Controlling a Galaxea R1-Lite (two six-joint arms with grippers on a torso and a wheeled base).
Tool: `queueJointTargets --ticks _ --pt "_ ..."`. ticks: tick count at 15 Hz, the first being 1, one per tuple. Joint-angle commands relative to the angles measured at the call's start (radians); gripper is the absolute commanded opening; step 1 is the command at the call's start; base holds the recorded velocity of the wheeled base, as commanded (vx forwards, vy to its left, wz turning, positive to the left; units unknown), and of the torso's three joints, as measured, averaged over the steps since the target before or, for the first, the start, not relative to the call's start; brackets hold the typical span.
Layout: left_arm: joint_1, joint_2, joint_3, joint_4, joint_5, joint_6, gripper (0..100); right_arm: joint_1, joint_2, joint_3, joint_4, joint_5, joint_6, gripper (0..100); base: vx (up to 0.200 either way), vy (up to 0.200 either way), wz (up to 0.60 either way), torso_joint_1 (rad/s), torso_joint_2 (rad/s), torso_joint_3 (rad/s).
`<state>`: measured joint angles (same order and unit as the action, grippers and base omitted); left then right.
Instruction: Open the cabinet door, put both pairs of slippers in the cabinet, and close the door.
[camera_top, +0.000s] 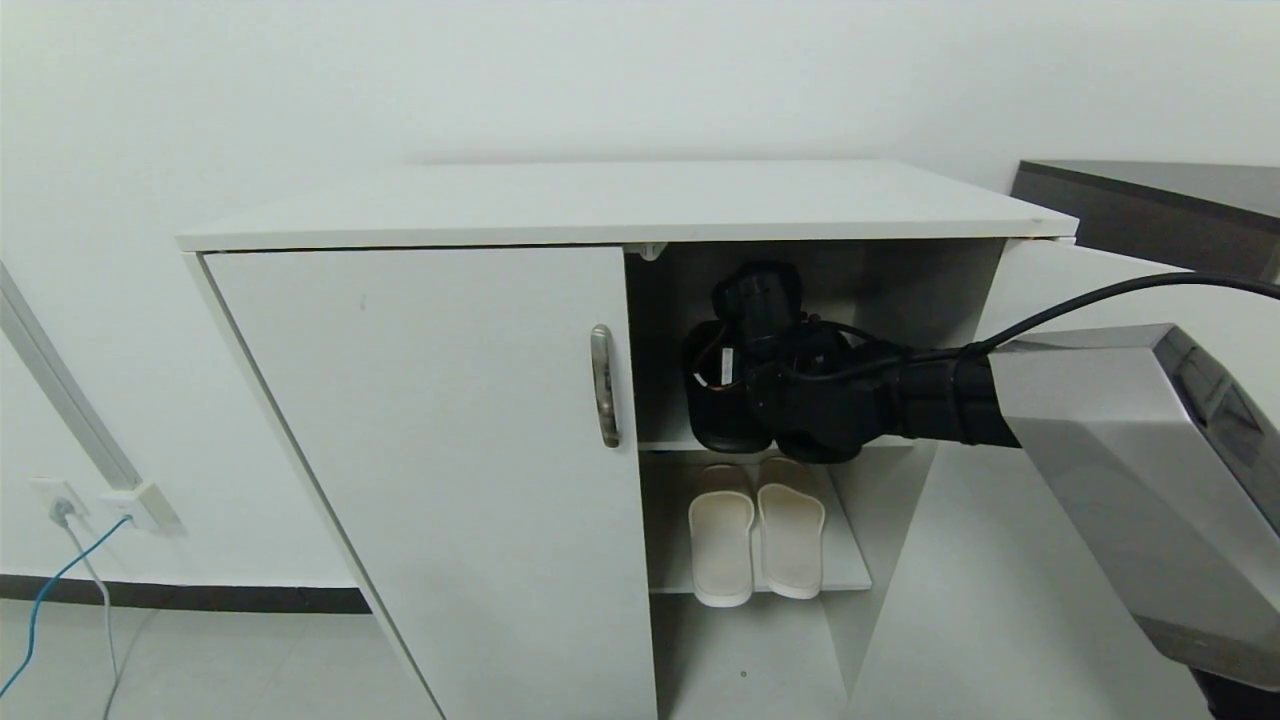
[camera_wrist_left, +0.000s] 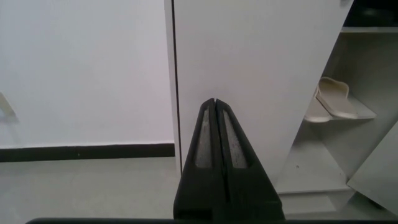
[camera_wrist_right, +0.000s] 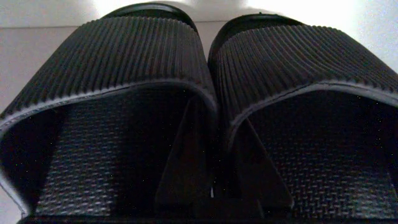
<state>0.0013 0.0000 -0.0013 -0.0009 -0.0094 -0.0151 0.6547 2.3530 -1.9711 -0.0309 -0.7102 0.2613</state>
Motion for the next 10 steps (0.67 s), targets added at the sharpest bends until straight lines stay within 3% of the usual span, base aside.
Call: queueJointTargets --ticks 1,4,5,10 --pt "0.0 0.0 0.0 -0.001 0.0 0.0 0 -0.003 -0.001 -0.002 -0.001 -0.002 0.001 0 0.0 0.0 0.0 0.0 0.0 0.0" --pt "0.0 0.0 0.0 -0.001 0.0 0.0 0 -0.003 -0.004 -0.002 -0.003 -0.012 0.001 0 0.0 0.0 0.0 0.0 0.0 0.0" --pt "0.0 0.0 0.0 -0.001 0.002 0.0 0 -0.003 -0.003 -0.002 -0.003 -0.014 0.001 100 0.0 0.0 0.0 0.0 0.0 0.0" --pt "0.0 0.0 0.0 -0.001 0.003 0.0 0 0.002 -0.04 0.054 0.005 -0.014 0.001 100 0.0 0.0 0.0 0.0 0.0 0.0"
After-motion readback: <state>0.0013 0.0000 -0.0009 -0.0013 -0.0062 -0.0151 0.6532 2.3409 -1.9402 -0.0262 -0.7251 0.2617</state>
